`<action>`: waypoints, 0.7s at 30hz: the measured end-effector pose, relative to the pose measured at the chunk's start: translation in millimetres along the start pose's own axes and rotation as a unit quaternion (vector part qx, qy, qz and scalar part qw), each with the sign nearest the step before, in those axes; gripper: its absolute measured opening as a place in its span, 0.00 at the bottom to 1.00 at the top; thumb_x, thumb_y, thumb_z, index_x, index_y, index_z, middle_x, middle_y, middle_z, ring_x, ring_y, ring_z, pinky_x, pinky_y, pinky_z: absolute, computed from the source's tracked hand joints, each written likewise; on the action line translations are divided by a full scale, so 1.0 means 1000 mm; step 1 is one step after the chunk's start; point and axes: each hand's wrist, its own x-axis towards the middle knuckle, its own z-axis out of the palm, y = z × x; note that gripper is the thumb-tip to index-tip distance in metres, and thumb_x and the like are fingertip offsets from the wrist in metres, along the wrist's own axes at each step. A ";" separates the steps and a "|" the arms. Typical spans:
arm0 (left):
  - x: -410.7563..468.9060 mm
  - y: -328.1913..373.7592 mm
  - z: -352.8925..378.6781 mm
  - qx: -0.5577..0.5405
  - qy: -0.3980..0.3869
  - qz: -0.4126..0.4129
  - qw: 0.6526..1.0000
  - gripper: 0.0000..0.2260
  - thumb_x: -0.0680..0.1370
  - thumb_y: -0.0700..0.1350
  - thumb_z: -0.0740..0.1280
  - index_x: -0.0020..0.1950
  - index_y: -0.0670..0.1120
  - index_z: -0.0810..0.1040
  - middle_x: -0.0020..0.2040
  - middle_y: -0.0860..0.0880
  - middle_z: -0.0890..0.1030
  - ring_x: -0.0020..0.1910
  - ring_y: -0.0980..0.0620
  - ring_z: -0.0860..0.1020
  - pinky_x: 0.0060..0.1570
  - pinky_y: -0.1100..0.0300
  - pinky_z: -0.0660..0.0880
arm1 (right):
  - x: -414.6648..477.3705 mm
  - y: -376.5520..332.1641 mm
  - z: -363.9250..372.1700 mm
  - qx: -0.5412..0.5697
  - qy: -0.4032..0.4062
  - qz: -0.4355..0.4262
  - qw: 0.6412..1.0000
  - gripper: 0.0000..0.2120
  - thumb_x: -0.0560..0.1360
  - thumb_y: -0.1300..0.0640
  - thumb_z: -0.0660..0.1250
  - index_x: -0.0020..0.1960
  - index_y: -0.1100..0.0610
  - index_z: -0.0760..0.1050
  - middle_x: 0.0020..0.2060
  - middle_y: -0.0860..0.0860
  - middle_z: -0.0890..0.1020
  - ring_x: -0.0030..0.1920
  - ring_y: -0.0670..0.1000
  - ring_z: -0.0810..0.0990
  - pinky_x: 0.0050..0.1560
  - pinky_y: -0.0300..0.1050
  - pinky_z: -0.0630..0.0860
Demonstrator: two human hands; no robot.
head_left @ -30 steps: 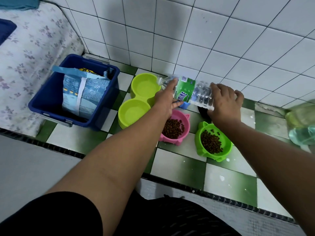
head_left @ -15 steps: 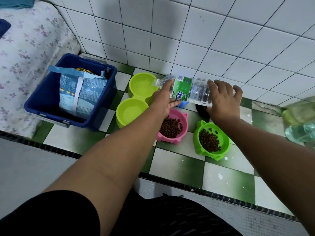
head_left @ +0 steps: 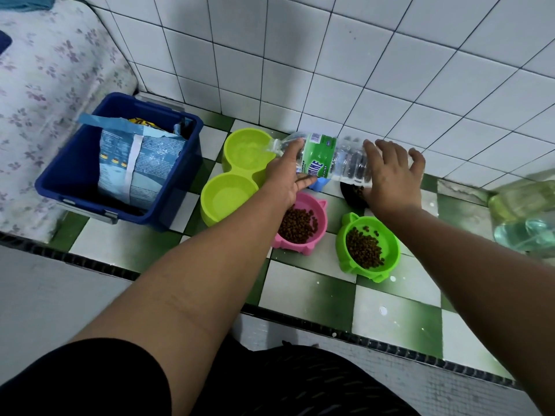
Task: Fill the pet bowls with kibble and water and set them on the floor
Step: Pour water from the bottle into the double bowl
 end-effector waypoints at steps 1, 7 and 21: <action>0.000 0.001 0.000 0.004 0.001 0.003 1.000 0.23 0.76 0.53 0.75 0.65 0.41 0.77 0.55 0.40 0.83 0.48 0.40 0.84 0.44 0.48 0.85 | -0.002 -0.001 0.001 0.006 0.000 0.004 1.000 0.44 0.62 0.61 0.77 0.75 0.56 0.62 0.68 0.57 0.71 0.70 0.58 0.68 0.71 0.63 0.57; -0.006 0.007 -0.004 0.032 0.019 0.025 0.999 0.28 0.75 0.54 0.76 0.69 0.43 0.71 0.58 0.44 0.81 0.51 0.40 0.84 0.46 0.45 0.85 | -0.012 -0.013 0.014 0.069 0.005 0.040 0.997 0.44 0.62 0.60 0.75 0.75 0.55 0.62 0.68 0.56 0.71 0.68 0.59 0.69 0.69 0.62 0.59; -0.038 0.005 -0.004 0.030 0.040 0.062 0.997 0.31 0.70 0.52 0.80 0.67 0.48 0.69 0.64 0.43 0.76 0.60 0.39 0.80 0.40 0.52 0.84 | -0.044 -0.026 0.016 0.164 0.036 0.093 0.981 0.41 0.61 0.56 0.74 0.72 0.51 0.64 0.67 0.52 0.70 0.67 0.58 0.68 0.68 0.60 0.63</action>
